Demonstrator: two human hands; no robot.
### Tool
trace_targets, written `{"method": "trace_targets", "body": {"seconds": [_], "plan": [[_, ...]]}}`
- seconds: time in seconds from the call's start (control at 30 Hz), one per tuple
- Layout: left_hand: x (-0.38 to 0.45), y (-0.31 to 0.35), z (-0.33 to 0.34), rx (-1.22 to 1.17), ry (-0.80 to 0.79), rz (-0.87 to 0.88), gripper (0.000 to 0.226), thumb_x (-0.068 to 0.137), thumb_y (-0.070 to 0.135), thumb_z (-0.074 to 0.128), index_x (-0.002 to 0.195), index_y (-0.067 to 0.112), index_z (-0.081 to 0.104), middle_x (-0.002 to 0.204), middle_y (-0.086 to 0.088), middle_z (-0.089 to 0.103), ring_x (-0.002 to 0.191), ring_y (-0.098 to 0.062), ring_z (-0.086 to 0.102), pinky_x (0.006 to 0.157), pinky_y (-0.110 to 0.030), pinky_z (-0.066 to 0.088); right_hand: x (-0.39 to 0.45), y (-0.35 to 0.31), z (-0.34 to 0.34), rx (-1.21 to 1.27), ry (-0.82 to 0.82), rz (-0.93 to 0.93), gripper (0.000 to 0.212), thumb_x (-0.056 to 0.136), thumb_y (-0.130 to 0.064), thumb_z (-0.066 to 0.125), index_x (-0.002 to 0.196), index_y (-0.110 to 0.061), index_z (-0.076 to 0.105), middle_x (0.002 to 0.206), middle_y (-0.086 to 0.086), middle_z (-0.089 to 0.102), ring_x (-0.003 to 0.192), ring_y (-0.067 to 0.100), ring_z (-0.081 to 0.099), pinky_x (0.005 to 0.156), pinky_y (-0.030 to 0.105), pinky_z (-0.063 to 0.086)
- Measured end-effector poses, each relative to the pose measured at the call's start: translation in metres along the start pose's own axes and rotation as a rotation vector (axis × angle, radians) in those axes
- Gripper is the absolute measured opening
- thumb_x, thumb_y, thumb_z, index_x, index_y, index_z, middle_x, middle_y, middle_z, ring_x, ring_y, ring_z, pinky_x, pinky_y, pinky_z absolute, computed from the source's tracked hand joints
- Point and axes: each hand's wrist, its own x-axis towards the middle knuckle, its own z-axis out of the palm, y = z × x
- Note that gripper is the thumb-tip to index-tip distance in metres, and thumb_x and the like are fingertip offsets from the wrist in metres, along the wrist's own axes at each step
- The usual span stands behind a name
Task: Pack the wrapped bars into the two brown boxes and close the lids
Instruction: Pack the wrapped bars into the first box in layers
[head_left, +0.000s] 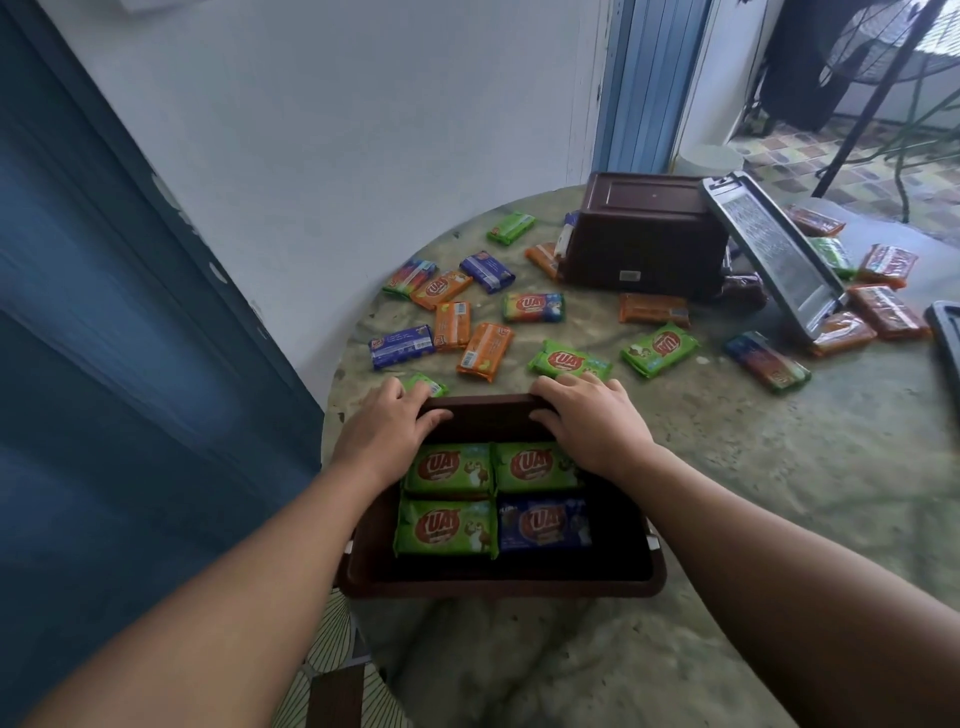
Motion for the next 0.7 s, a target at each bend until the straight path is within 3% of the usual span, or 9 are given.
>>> {"method": "trace_targets", "body": {"seconds": [0.23, 0.33, 0.43, 0.5, 0.57, 0.63, 0.7], "plan": [[-0.002, 0.001, -0.001, 0.052, -0.012, -0.005, 0.046, 0.098, 0.066, 0.04, 0.121, 0.028, 0.053, 0.104, 0.0, 0.047, 0.1, -0.024, 0.053, 0.074, -0.039, 0.048, -0.001, 0.0, 0.0, 0.009, -0.013, -0.004, 0.024, 0.105, -0.047, 0.046, 0.124, -0.033, 0.053, 0.12, -0.004, 0.062, 0.117, 0.025, 0.055, 0.096, 0.046, 0.042], [0.001, 0.002, -0.008, 0.082, -0.1, 0.0, 0.054, 0.097, 0.073, 0.032, 0.126, 0.031, 0.05, 0.109, -0.001, 0.049, 0.107, -0.025, 0.053, 0.082, -0.041, 0.049, -0.001, -0.001, -0.002, -0.012, -0.036, -0.001, 0.028, 0.103, -0.054, 0.044, 0.122, -0.034, 0.052, 0.118, -0.005, 0.063, 0.115, 0.024, 0.056, 0.095, 0.046, 0.042], [0.01, 0.012, -0.027, -0.003, -0.213, -0.026, 0.084, 0.088, 0.09, 0.01, 0.123, 0.033, 0.06, 0.122, -0.003, 0.061, 0.114, -0.023, 0.056, 0.094, -0.046, 0.049, 0.006, -0.007, -0.012, 0.019, -0.117, 0.048, 0.05, 0.096, -0.078, 0.028, 0.1, -0.035, 0.054, 0.1, -0.008, 0.064, 0.097, 0.021, 0.059, 0.089, 0.046, 0.044], [0.026, 0.022, -0.037, -0.131, -0.246, -0.084, 0.092, 0.088, 0.089, 0.006, 0.123, 0.03, 0.068, 0.131, -0.006, 0.065, 0.122, -0.025, 0.058, 0.1, -0.044, 0.047, 0.017, -0.012, -0.019, 0.088, -0.151, 0.107, 0.068, 0.094, -0.083, 0.015, 0.09, -0.029, 0.057, 0.094, -0.005, 0.067, 0.091, 0.023, 0.062, 0.084, 0.044, 0.047], [0.048, 0.027, -0.041, -0.206, -0.187, -0.156, 0.075, 0.098, 0.078, 0.018, 0.113, 0.025, 0.07, 0.118, -0.004, 0.069, 0.113, -0.027, 0.062, 0.087, -0.038, 0.047, 0.031, -0.017, -0.021, 0.131, -0.18, 0.135, 0.067, 0.097, -0.078, 0.016, 0.091, -0.028, 0.06, 0.1, -0.001, 0.068, 0.096, 0.026, 0.063, 0.082, 0.043, 0.051], [0.072, 0.021, -0.04, -0.189, -0.135, -0.19, 0.048, 0.103, 0.062, 0.039, 0.092, 0.022, 0.064, 0.101, -0.005, 0.069, 0.095, -0.026, 0.062, 0.069, -0.034, 0.039, 0.048, -0.018, -0.02, 0.14, -0.223, 0.161, 0.058, 0.101, -0.071, 0.022, 0.095, -0.028, 0.06, 0.107, 0.001, 0.067, 0.102, 0.027, 0.062, 0.084, 0.044, 0.052], [0.092, 0.009, -0.039, -0.105, -0.17, -0.206, 0.035, 0.098, 0.054, 0.055, 0.085, 0.022, 0.058, 0.096, -0.006, 0.067, 0.089, -0.025, 0.06, 0.067, -0.034, 0.04, 0.064, -0.013, -0.017, 0.125, -0.285, 0.187, 0.052, 0.102, -0.067, 0.029, 0.105, -0.027, 0.062, 0.113, 0.003, 0.067, 0.106, 0.028, 0.062, 0.085, 0.044, 0.051]]}}
